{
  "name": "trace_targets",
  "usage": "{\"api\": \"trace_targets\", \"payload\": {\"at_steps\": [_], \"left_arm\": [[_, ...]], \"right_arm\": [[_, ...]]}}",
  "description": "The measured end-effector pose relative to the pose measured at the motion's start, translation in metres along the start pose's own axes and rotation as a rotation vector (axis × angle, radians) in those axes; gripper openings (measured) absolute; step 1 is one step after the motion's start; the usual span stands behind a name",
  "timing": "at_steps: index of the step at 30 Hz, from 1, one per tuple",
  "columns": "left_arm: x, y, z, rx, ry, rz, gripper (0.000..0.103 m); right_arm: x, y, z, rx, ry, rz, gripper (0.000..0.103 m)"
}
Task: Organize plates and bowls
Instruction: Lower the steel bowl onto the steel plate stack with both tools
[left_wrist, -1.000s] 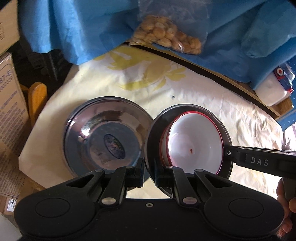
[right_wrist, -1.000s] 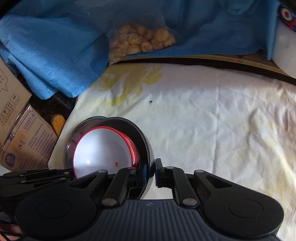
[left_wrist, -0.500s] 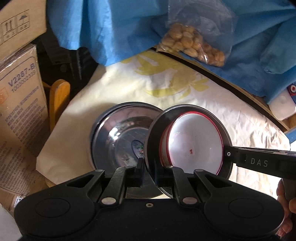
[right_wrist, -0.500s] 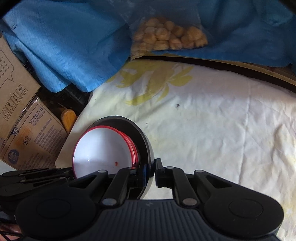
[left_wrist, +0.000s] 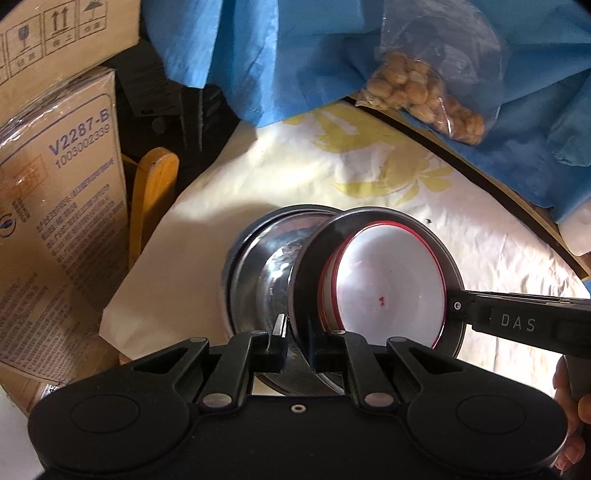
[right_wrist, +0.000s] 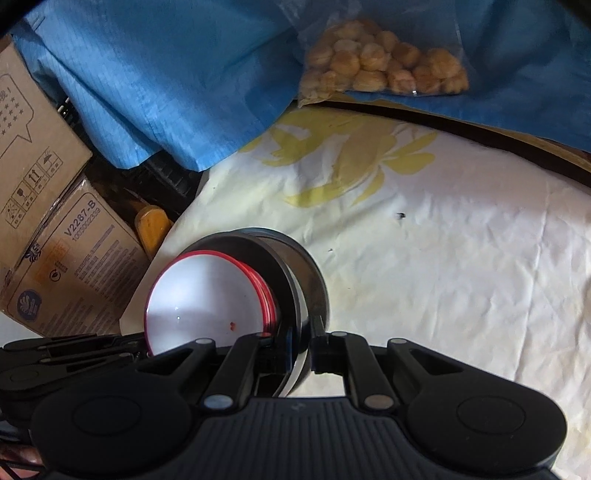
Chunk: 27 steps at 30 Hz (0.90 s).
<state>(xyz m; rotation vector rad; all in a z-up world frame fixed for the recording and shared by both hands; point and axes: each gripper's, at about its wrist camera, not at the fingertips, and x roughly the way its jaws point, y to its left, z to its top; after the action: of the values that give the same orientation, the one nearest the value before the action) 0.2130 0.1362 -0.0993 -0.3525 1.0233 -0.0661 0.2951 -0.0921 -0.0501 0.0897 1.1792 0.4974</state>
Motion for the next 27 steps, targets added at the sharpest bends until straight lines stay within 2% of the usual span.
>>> {"api": "trace_targets", "payload": {"at_steps": [27], "left_arm": [[0.017, 0.021, 0.006, -0.023, 0.035, 0.016, 0.010]], "right_arm": [[0.029, 0.015, 0.009, -0.031, 0.044, -0.018, 0.009]]}}
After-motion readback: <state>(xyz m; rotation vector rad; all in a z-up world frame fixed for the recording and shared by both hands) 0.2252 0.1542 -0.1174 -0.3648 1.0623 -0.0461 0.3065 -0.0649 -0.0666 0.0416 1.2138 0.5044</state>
